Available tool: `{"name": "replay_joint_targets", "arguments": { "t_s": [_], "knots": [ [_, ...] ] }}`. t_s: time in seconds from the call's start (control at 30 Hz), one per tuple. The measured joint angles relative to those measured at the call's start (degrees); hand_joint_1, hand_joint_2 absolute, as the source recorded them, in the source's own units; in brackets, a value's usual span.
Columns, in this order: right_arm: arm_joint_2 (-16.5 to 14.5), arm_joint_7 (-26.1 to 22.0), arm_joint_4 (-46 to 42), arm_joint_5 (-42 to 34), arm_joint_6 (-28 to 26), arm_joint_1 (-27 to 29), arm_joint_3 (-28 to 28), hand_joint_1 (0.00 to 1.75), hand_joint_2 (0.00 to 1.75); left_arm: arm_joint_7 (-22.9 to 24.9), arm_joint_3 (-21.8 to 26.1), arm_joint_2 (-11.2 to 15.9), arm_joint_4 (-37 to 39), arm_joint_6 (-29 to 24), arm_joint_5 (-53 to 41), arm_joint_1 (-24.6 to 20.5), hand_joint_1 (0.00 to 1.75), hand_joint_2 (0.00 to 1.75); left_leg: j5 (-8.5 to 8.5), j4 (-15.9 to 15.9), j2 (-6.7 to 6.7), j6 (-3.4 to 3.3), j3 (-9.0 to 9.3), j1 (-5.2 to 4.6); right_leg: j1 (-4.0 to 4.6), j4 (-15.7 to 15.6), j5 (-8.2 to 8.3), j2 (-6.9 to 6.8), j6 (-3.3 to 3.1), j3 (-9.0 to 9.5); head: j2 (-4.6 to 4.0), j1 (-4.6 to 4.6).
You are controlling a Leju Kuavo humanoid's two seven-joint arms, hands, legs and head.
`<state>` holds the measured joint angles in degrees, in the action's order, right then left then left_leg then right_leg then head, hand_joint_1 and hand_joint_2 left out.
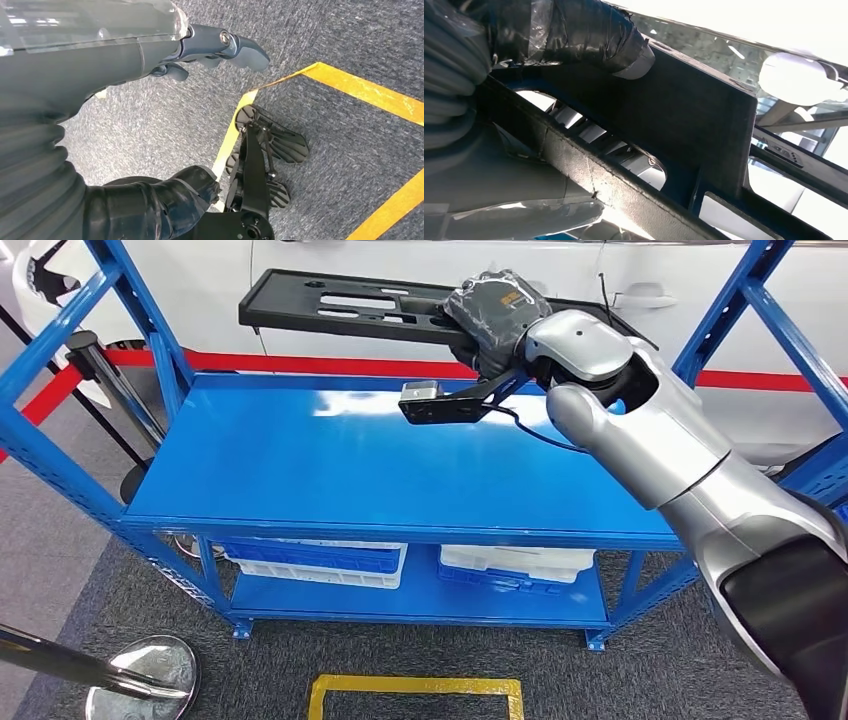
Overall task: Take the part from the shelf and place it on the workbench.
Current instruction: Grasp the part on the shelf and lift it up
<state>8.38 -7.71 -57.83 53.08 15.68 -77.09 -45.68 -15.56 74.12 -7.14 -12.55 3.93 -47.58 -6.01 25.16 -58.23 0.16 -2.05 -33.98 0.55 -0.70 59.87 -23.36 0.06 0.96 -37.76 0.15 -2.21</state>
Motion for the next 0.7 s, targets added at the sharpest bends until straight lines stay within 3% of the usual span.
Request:
{"name": "replay_joint_targets", "arguments": {
  "t_s": [0.07,0.13,0.17,0.2,0.23,0.33,0.37,0.47,0.5,0.57,0.63,0.67,0.7],
  "knots": [
    [0.03,0.05,0.01,0.03,0.04,-0.12,0.0,1.75,1.75,0.01,0.0,-0.08,0.0,0.0,-0.01,-0.03,0.0,1.75,-0.51,0.6,0.18,-0.51,0.19,0.2,-0.04,4.88,-3.44,0.03,0.15,-1.92,-0.01,0.02],
    [0.04,0.1,0.03,0.05,0.12,0.07,-0.04,1.75,1.75,0.01,0.0,-0.1,0.0,0.01,-0.01,-0.04,0.0,1.75,-0.68,0.5,0.28,-0.68,0.04,0.2,-0.13,12.38,-7.24,0.05,0.31,-4.9,-0.01,0.02],
    [0.04,0.1,0.07,0.05,0.17,0.23,-0.08,1.75,1.75,0.02,0.0,-0.1,0.0,0.01,-0.01,-0.04,0.0,1.75,-0.72,0.32,0.28,-0.69,-0.07,0.21,-0.25,14.64,-7.85,0.03,0.42,-5.67,-0.01,0.02],
    [0.04,0.11,0.09,0.05,0.2,0.36,-0.12,1.75,1.75,0.02,0.0,-0.1,0.0,0.01,-0.01,-0.05,0.0,1.75,-0.7,0.1,0.25,-0.66,-0.22,0.24,-0.41,14.89,-7.39,0.0,0.51,-5.5,0.0,0.02],
    [0.04,0.12,0.12,0.06,0.22,0.39,-0.15,1.75,1.75,0.03,0.0,-0.11,0.0,0.0,-0.02,-0.06,0.0,1.75,-0.63,-0.17,0.18,-0.55,-0.37,0.26,-0.6,12.83,-5.94,-0.03,0.56,-4.22,0.0,0.02],
    [-0.04,0.14,0.11,0.08,0.22,0.27,-0.19,1.75,1.75,0.07,0.0,-0.26,0.0,-0.02,-0.16,-0.05,0.0,1.75,-0.27,-1.1,0.0,0.22,-0.97,0.21,-0.68,2.71,-2.16,-0.02,0.35,1.34,-0.01,0.02],
    [-0.12,0.13,0.1,0.08,0.23,0.23,-0.24,1.75,1.75,0.08,0.0,-0.31,0.0,-0.04,-0.23,-0.07,0.0,1.75,-0.27,-1.28,-0.04,0.55,-1.14,0.17,-0.52,1.15,-1.94,0.02,0.17,2.07,-0.01,0.02],
    [-0.32,0.13,0.09,0.07,0.28,0.07,-0.55,1.75,1.75,0.11,-0.01,-0.39,0.0,-0.11,-0.37,-0.13,0.0,1.75,-0.45,-1.39,-0.18,1.61,-1.53,0.23,-0.28,0.51,-1.54,0.0,-0.75,1.81,0.01,0.01],
    [-0.43,0.15,0.09,0.05,0.3,0.01,-0.69,1.75,1.75,0.14,-0.02,-0.43,0.0,-0.13,-0.4,-0.13,0.0,1.75,0.29,-1.97,-0.2,1.94,-1.83,0.31,-0.38,0.25,-1.19,-0.06,-1.27,1.69,0.01,-0.01],
    [-0.74,0.17,0.11,-0.02,0.32,-0.05,-0.93,1.75,1.75,0.21,-0.02,-0.53,0.0,-0.17,-0.46,-0.12,0.0,1.75,3.98,-6.22,-0.2,2.51,-3.42,0.51,-0.56,-0.24,-0.43,-0.17,-2.2,1.24,0.01,-0.03],
    [-0.93,0.16,0.16,-0.08,0.34,-0.04,-1.1,1.75,1.75,0.25,-0.02,-0.59,0.0,-0.18,-0.48,-0.15,0.0,1.75,8.48,-13.62,-0.21,2.95,-5.91,0.58,-0.4,-0.25,0.25,-0.16,-2.51,0.36,0.01,-0.05],
    [-0.97,0.16,0.19,-0.1,0.34,-0.02,-1.22,1.75,1.75,0.26,-0.02,-0.58,0.0,-0.19,-0.48,-0.17,0.0,1.75,9.71,-16.39,-0.2,3.08,-6.6,0.61,-0.33,-0.2,0.6,-0.16,-2.5,-0.12,0.01,-0.06],
    [-0.99,0.15,0.22,-0.12,0.34,-0.01,-1.37,1.75,1.75,0.26,-0.01,-0.58,0.0,-0.19,-0.48,-0.19,0.0,1.75,9.83,-17.25,-0.2,3.14,-6.35,0.62,-0.29,-0.12,0.96,-0.17,-2.44,-0.61,0.01,-0.07]
  ]
}}
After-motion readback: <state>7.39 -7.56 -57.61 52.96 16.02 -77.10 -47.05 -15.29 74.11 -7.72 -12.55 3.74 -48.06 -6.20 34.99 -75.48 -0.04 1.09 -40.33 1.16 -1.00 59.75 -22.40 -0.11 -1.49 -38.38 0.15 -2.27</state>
